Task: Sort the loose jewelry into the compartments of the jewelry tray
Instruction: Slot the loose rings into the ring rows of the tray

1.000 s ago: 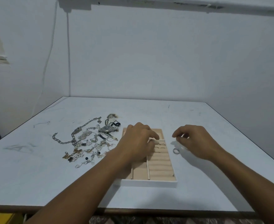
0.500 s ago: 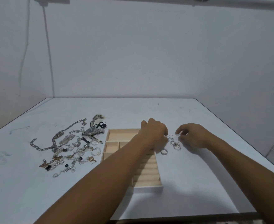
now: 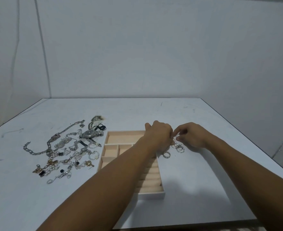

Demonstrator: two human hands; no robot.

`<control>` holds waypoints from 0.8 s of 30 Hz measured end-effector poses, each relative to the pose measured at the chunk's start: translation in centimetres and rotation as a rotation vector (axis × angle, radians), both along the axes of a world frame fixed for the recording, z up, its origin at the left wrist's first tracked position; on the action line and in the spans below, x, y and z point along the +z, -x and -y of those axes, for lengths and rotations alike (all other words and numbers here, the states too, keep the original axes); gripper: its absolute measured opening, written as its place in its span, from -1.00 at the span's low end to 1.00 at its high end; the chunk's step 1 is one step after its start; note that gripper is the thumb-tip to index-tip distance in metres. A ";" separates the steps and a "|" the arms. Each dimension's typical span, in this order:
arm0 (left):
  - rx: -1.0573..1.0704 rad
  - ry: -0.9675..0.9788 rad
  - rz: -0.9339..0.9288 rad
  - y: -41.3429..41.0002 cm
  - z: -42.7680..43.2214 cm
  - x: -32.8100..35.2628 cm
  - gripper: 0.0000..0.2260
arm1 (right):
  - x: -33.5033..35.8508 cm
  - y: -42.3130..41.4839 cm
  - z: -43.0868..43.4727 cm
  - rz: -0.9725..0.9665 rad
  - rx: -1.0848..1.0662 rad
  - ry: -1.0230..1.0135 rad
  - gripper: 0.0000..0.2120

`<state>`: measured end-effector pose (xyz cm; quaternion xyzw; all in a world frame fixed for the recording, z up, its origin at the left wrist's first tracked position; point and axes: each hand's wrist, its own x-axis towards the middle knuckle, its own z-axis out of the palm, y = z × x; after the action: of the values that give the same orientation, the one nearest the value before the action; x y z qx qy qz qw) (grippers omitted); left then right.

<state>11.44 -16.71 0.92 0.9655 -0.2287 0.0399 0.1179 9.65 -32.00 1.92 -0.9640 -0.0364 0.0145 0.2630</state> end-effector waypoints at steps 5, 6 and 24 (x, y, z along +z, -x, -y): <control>-0.025 0.062 -0.027 0.1 -0.1 0.1 -0.89 | -0.2 0.0 -0.1 0.027 -0.027 0.009 -0.97; -0.028 0.065 -0.030 0.2 -0.1 0.2 -0.89 | -0.2 0.0 -0.1 0.041 -0.032 0.010 -0.96; -0.036 0.227 -0.001 2.1 -1.5 2.0 -0.87 | 1.6 2.4 0.1 0.093 -0.134 -0.214 -0.96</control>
<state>9.32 -15.18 2.92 0.9417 -0.2400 0.0629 0.2274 7.24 -32.15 3.51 -0.9304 0.0144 -0.0516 0.3626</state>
